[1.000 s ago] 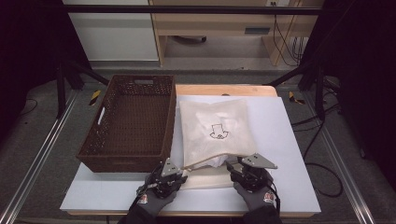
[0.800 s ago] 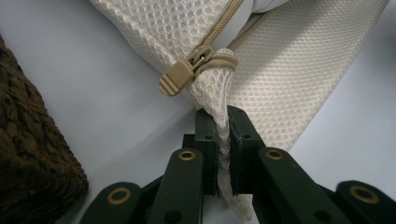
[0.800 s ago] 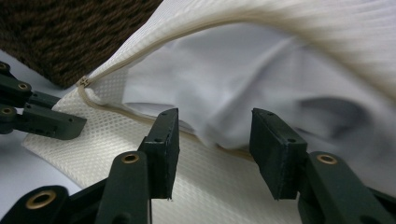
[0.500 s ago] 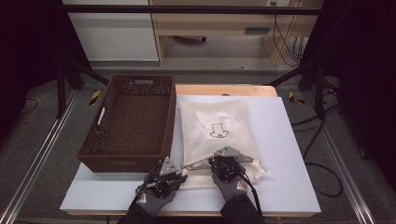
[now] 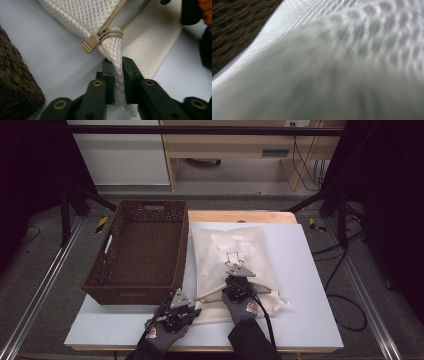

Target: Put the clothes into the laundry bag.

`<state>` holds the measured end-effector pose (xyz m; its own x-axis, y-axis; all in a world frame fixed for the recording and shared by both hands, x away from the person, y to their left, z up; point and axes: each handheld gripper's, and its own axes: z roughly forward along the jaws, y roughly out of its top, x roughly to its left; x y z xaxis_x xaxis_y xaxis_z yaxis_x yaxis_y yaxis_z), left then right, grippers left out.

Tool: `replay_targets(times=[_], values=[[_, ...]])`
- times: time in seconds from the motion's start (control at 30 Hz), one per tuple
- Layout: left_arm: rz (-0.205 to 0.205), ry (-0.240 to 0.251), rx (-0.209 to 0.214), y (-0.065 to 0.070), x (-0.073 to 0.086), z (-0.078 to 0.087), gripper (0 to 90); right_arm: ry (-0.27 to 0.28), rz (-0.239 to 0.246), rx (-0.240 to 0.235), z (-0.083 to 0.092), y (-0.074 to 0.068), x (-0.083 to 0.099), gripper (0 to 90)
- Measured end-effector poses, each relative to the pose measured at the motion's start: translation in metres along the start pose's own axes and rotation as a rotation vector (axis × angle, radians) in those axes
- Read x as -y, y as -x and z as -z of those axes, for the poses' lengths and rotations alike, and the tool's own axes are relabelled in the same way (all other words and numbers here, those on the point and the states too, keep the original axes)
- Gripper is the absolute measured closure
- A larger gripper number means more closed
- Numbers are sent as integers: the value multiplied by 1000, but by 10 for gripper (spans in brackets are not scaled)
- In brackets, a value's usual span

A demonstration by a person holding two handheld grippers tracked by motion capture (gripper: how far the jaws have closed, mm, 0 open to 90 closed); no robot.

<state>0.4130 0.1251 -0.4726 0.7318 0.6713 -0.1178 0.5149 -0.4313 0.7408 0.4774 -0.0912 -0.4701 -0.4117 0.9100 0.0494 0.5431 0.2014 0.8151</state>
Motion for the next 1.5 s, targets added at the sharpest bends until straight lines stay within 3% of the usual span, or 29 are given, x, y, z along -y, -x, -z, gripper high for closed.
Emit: replay_targets(times=[0.13,0.33,0.47,0.6,0.7,0.83,0.93,1.0,1.07,1.27,1.4,1.5], values=[[5,20,-3,0,-1,2,658,23,14,-22,21,2,4,599],[20,41,-8,-1,-2,7,602,14,27,-75,57,15,18,607],[32,47,-6,-2,-2,11,628,49,8,-38,90,36,27,622],[45,34,-5,-4,-2,11,709,89,-27,68,117,65,33,604],[60,12,-2,-6,-1,8,755,41,-58,121,116,83,42,581],[76,0,1,-10,1,4,818,-29,-81,134,100,96,53,585],[81,1,-6,-12,1,4,829,-86,-93,131,91,100,60,663],[85,4,-11,-14,1,5,831,-113,-85,125,90,102,62,825],[92,9,-15,-15,1,6,831,-121,-86,121,92,102,63,897],[94,5,-22,-18,1,9,832,-110,-101,84,111,106,66,900],[82,0,-42,-19,2,8,825,-144,-90,60,113,104,74,899],[77,12,-52,-18,3,10,729,-150,-73,67,108,102,76,846]])
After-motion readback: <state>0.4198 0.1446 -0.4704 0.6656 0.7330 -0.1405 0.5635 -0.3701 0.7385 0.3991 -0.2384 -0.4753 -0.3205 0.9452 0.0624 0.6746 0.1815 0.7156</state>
